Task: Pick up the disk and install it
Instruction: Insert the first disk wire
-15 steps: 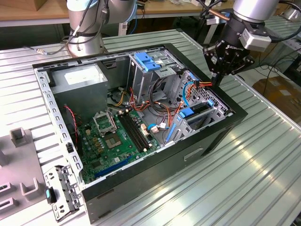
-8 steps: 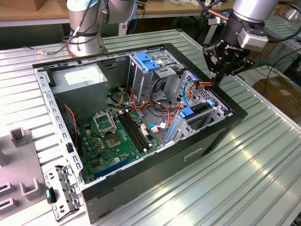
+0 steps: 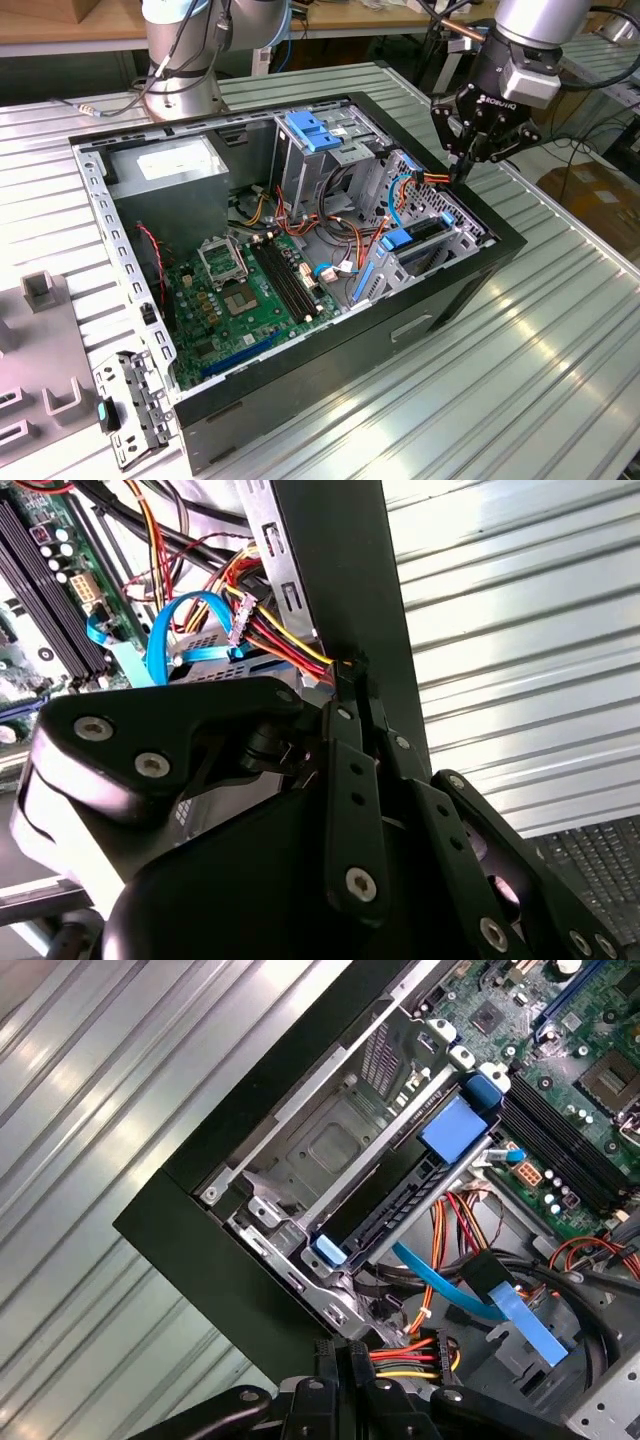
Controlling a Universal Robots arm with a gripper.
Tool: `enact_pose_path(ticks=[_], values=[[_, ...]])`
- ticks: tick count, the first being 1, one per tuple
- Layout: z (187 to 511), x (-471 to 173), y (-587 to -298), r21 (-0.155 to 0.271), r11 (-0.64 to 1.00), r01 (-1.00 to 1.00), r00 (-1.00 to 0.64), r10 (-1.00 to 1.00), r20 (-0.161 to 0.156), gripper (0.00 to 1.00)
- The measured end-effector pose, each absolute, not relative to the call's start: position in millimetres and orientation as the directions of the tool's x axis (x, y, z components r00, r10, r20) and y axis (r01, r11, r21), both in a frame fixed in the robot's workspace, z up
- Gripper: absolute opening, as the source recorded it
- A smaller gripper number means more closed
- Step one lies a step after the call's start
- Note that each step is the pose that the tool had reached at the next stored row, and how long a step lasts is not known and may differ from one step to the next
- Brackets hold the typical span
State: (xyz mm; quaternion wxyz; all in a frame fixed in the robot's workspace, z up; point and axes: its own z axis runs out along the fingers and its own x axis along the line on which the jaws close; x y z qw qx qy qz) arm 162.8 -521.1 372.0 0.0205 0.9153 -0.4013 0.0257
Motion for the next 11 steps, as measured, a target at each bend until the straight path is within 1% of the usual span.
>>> enact_pose_path(ticks=[8, 11], values=[[372, 159, -521, 0.017, -0.599, -0.8, 0.599, -0.798, 0.064, 0.16], [372, 148, -521, 0.017, -0.598, -0.802, 0.597, -0.799, 0.064, 0.16]])
